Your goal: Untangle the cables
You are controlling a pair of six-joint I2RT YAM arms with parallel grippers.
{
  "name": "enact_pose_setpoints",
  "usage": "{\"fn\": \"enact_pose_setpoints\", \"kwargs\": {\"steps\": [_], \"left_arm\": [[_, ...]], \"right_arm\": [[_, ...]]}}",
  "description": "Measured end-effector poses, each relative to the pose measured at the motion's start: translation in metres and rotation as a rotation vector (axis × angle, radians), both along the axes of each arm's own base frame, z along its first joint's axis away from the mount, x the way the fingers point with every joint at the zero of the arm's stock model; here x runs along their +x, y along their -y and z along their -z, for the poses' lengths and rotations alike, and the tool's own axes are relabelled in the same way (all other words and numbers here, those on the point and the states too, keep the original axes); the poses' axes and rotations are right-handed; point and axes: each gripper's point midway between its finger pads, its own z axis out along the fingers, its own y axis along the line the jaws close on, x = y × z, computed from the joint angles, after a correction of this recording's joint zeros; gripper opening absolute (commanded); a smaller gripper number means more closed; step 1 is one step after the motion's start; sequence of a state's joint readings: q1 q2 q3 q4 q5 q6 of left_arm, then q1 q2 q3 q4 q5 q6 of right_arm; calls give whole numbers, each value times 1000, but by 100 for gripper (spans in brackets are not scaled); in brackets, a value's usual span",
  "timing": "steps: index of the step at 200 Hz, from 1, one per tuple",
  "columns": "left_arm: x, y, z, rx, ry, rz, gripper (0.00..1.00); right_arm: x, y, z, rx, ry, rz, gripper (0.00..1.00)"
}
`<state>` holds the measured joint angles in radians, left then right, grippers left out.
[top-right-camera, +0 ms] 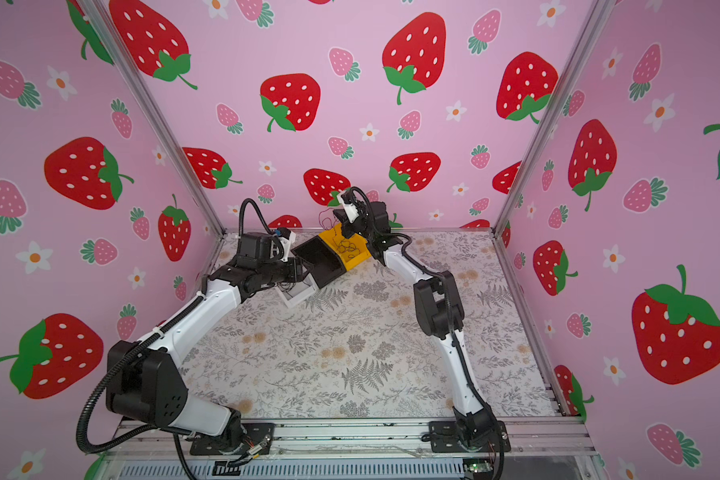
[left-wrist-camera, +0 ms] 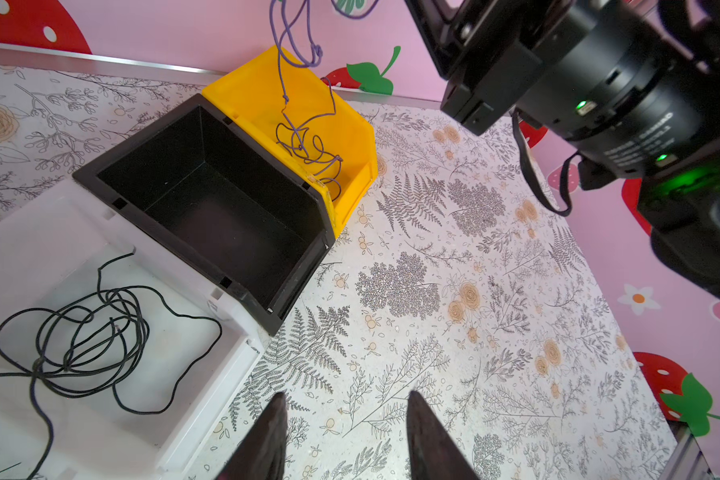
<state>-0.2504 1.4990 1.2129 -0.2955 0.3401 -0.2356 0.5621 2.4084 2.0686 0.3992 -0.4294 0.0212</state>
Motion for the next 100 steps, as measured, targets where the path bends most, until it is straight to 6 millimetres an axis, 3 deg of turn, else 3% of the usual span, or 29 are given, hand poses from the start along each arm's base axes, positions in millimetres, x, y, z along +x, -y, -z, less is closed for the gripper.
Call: {"fn": "enact_pose_setpoints", "kwargs": {"steps": [37, 55, 75, 100], "left_arm": [[-3, -1, 1, 0, -1, 0, 48], [-3, -1, -2, -2, 5, 0, 48], [-5, -1, -7, -5, 16, 0, 48], [-10, -2, -12, -9, 31, 0, 48]], "right_arm": [[-4, 3, 36, -26, -74, 0, 0], [-7, 3, 41, -35, -88, -3, 0], [-15, 0, 26, -36, -68, -13, 0], [-33, -7, -23, -7, 14, -27, 0]]}}
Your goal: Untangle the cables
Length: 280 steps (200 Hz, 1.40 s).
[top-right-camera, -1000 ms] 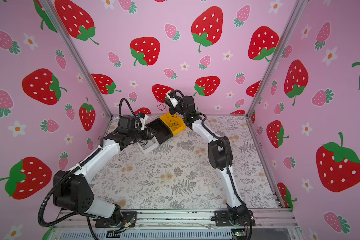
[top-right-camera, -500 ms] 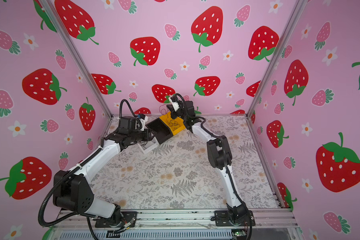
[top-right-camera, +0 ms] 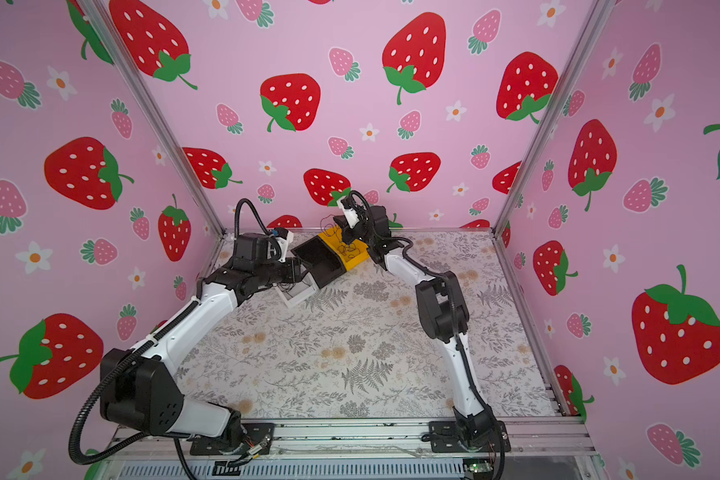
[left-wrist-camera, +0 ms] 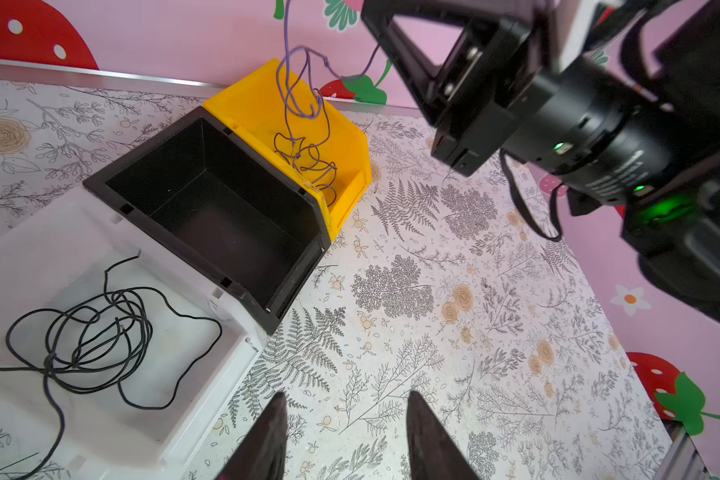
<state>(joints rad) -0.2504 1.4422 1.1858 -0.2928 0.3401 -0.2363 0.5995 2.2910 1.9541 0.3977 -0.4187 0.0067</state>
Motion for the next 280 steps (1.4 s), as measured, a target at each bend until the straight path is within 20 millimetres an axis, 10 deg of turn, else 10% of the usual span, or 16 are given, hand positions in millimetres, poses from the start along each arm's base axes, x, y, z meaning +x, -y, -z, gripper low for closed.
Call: {"fn": "enact_pose_setpoints", "kwargs": {"steps": [69, 280], "left_arm": [[-9, -2, 4, -3, -4, -2, 48], [-5, -1, 5, -16, 0, -10, 48]], "right_arm": [[-33, 3, -124, 114, 250, 19, 0], [-25, 8, -198, 165, 497, 94, 0]]}}
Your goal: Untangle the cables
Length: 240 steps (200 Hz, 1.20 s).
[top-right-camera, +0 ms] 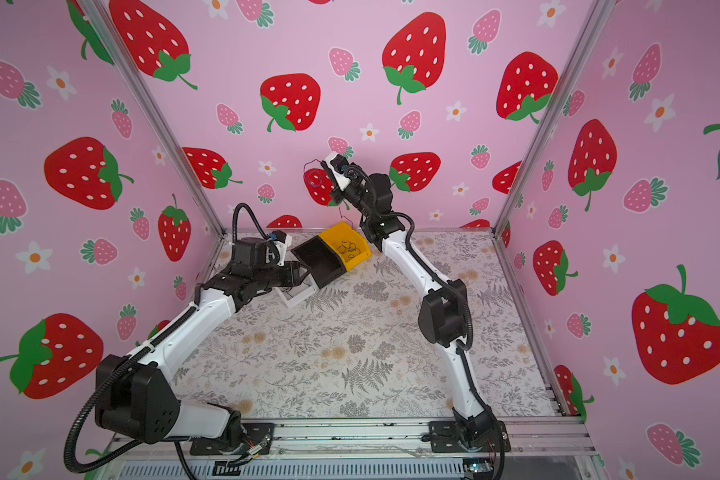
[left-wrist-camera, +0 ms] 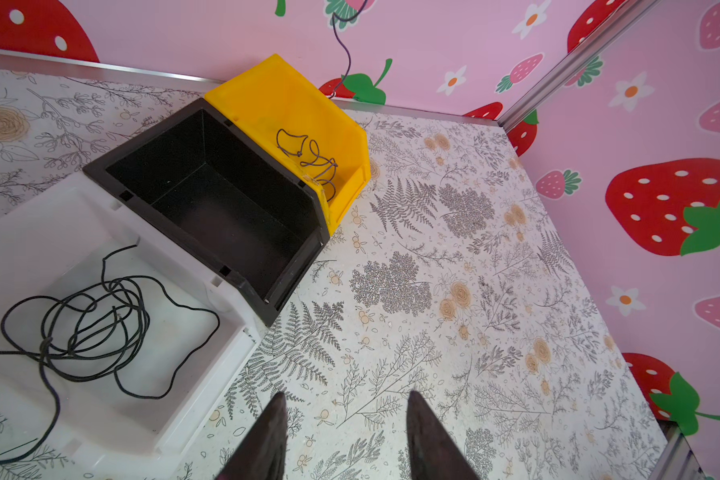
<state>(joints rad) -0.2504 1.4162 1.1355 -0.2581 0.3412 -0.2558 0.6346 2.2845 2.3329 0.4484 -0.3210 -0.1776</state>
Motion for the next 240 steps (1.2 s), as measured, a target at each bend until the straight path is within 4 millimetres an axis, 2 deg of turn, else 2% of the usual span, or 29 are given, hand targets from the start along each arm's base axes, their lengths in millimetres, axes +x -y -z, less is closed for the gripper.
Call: {"fn": "enact_pose_setpoints", "kwargs": {"steps": [42, 76, 93, 108, 156, 174, 204, 240], "left_arm": [[0, 0, 0, -3, -2, -1, 48], [0, 1, 1, -7, -5, 3, 48], [0, 1, 2, -8, -10, 3, 48], [0, 1, 4, -7, -13, 3, 48], [0, 1, 8, -4, -23, 2, 48], [0, 1, 12, -1, -33, 2, 48], [2, 2, 20, 3, -50, 2, 48], [2, 2, 19, 2, -46, 2, 48]], "right_arm": [[-8, 6, -26, 28, 63, 11, 0], [-4, 6, -21, 13, 54, 29, 0], [1, 6, -11, 2, 36, 36, 0], [9, 3, 5, -13, 8, 40, 0], [43, -10, 92, -80, -137, 47, 0], [51, -11, 111, -93, -173, 52, 0], [55, -7, 111, -81, -174, 56, 0], [57, -4, 109, -67, -180, 58, 0]]}}
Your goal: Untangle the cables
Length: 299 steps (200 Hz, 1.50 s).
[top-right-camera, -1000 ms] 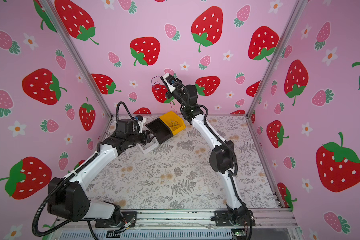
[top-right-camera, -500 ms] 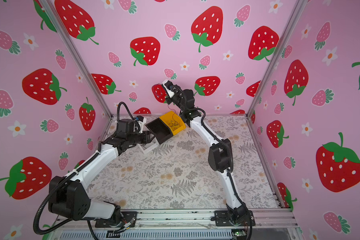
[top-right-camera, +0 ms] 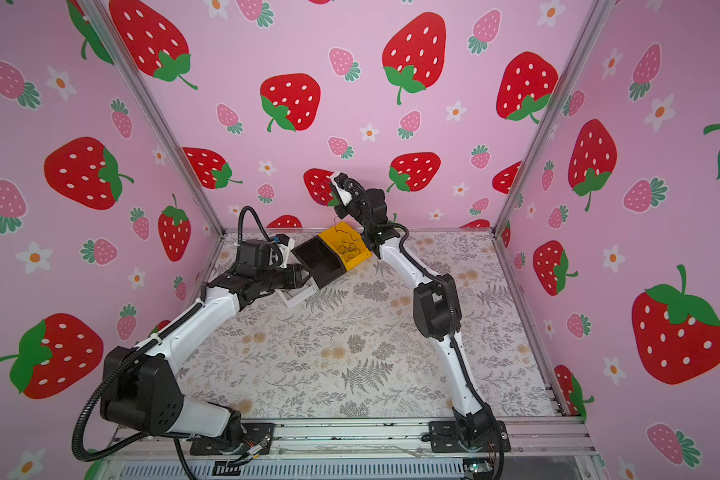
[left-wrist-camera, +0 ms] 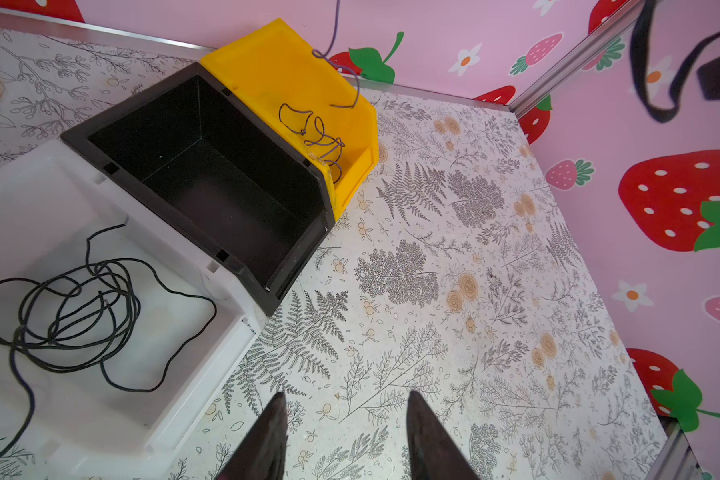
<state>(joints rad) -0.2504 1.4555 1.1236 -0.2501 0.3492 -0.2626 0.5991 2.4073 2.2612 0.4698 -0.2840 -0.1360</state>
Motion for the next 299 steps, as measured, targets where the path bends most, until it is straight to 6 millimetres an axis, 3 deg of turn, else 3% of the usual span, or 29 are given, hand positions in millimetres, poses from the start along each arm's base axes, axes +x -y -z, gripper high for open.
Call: {"fn": "enact_pose_setpoints", "kwargs": {"steps": [39, 83, 178, 221, 272, 299], "left_arm": [[0, 0, 0, 0, 0, 0, 48], [0, 0, 0, 0, 0, 0, 48], [0, 0, 0, 0, -1, 0, 48], [0, 0, 0, 0, -1, -1, 48], [0, 0, 0, 1, -2, -1, 48], [0, -2, -1, 7, 4, -11, 48]], "right_arm": [[3, 2, 8, 4, -29, 3, 0], [15, 9, 36, -8, -90, 18, 0], [44, 11, 136, -72, -252, 90, 0], [48, 10, 193, -134, -373, 104, 0], [47, 13, 215, -162, -456, 124, 4], [47, 17, 227, -176, -506, 145, 14]]}}
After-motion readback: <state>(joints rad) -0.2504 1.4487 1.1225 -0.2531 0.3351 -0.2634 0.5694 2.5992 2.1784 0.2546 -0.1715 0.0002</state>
